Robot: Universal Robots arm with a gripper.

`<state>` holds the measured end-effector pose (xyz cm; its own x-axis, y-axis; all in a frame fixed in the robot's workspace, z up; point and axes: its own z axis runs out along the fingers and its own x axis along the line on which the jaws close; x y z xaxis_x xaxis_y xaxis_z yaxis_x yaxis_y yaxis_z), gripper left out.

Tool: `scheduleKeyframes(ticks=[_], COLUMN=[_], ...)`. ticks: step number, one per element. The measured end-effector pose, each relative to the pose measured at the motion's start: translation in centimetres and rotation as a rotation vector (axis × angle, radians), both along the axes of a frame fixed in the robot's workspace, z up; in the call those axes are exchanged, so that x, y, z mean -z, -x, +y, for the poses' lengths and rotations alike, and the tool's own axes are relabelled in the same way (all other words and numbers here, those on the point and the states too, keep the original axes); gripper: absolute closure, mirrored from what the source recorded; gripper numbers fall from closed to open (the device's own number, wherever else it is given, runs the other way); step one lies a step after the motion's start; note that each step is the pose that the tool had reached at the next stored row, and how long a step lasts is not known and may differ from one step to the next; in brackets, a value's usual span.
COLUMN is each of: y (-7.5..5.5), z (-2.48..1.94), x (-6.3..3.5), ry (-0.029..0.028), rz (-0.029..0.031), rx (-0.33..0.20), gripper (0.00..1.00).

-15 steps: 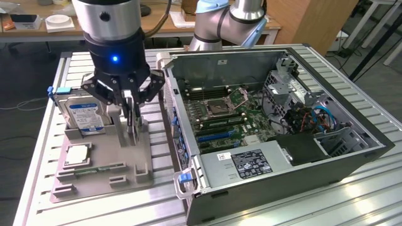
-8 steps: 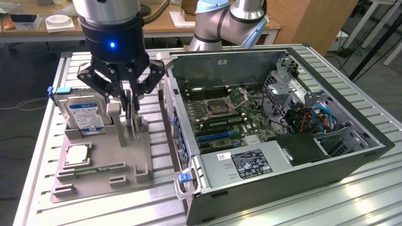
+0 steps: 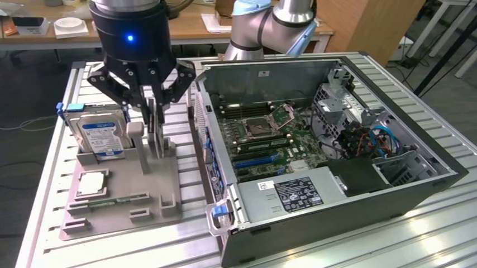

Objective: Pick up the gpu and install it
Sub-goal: 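Pick up the gpu and move the gpu toward the slot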

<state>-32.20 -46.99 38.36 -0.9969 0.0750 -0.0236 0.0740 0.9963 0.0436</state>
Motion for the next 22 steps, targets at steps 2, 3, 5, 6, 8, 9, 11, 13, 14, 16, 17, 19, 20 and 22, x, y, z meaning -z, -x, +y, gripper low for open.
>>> scheduleKeyframes(ticks=[2, 3, 5, 6, 8, 9, 11, 13, 14, 16, 17, 19, 20, 22], y=[0.0, 0.0, 0.0, 0.0, 0.0, 0.0, 0.0, 0.0, 0.0, 0.0, 0.0, 0.0, 0.0, 0.0], z=[0.00, 0.00, 0.00, 0.00, 0.00, 0.00, 0.00, 0.00, 0.00, 0.00, 0.00, 0.00, 0.00, 0.00], x=[-0.33, -0.50, -0.92, -1.15, -1.59, -1.80, -2.12, -2.14, -2.14, -2.15, -2.15, -2.15, -2.16, -2.16], ry=[0.0000, 0.0000, 0.0001, 0.0000, 0.0000, 0.0000, 0.0001, -0.0001, -0.0001, 0.0000, 0.0000, 0.0000, 0.0000, 0.0001], rz=[0.0001, 0.0000, 0.0001, 0.0000, 0.0000, 0.0000, 0.0001, -0.0001, -0.0001, 0.0000, 0.0000, 0.0000, 0.0000, 0.0001], rx=[0.000, 0.000, 0.000, 0.000, 0.000, 0.000, 0.000, 0.000, 0.000, 0.000, 0.000, 0.000, 0.000, 0.000], gripper=[0.74, 0.74, 0.74, 0.74, 0.74, 0.74, 0.74, 0.74, 0.74, 0.74, 0.74, 0.74, 0.74, 0.74])
